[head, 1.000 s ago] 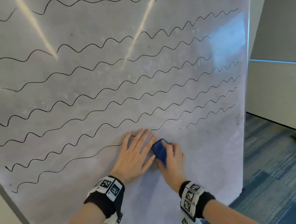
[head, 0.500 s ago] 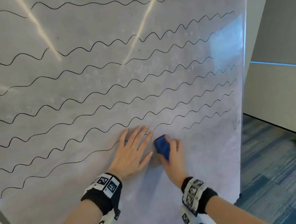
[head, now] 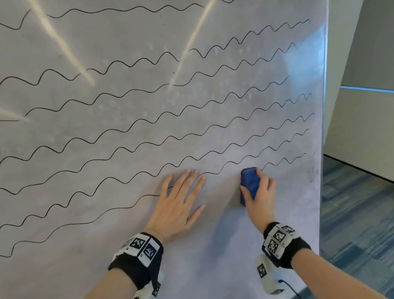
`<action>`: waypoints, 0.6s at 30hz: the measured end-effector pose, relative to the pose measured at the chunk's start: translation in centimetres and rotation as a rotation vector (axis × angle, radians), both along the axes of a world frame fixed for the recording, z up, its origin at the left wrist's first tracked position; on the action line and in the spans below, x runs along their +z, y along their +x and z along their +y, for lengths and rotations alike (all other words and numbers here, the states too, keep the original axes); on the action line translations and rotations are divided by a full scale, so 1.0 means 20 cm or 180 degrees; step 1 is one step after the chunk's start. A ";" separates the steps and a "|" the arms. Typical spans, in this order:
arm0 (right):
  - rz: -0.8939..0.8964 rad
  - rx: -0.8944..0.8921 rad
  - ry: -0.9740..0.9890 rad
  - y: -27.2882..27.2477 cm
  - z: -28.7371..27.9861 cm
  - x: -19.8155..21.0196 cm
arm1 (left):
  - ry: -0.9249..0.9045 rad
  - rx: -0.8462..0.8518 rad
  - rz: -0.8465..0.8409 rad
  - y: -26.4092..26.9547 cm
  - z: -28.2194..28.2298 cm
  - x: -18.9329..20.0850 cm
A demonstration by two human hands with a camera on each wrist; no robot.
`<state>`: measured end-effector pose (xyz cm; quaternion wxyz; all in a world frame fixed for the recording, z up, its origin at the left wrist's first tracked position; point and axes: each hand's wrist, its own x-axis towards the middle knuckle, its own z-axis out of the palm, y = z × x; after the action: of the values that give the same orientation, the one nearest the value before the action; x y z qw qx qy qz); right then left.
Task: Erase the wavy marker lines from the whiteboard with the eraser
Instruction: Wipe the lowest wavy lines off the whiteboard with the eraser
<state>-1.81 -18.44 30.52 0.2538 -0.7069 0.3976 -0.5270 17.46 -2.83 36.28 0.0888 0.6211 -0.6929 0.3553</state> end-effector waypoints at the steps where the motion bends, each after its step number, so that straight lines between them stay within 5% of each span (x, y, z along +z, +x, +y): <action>1: 0.0026 0.0028 -0.0105 0.03 0.03 -0.02 | 0.0006 0.0004 -0.0008 -0.01 -0.02 0.00; 8: 0.0928 0.0625 -0.1048 -0.01 0.07 -0.11 | 0.0051 -0.0100 0.0067 -0.14 -0.18 0.00; 13: 0.0439 0.0181 -0.0610 -0.15 -0.18 -0.07 | 0.0039 -0.0017 -0.0055 -0.17 -0.23 -0.01; 18: 0.0245 0.0300 -0.0473 0.00 -0.03 -0.11 | 0.0019 -0.0013 0.0029 -0.18 -0.25 -0.02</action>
<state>-1.87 -18.95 28.23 0.2097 -0.7614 0.3332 -0.5150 13.76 -7.92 35.82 0.0908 0.6215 -0.6949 0.3502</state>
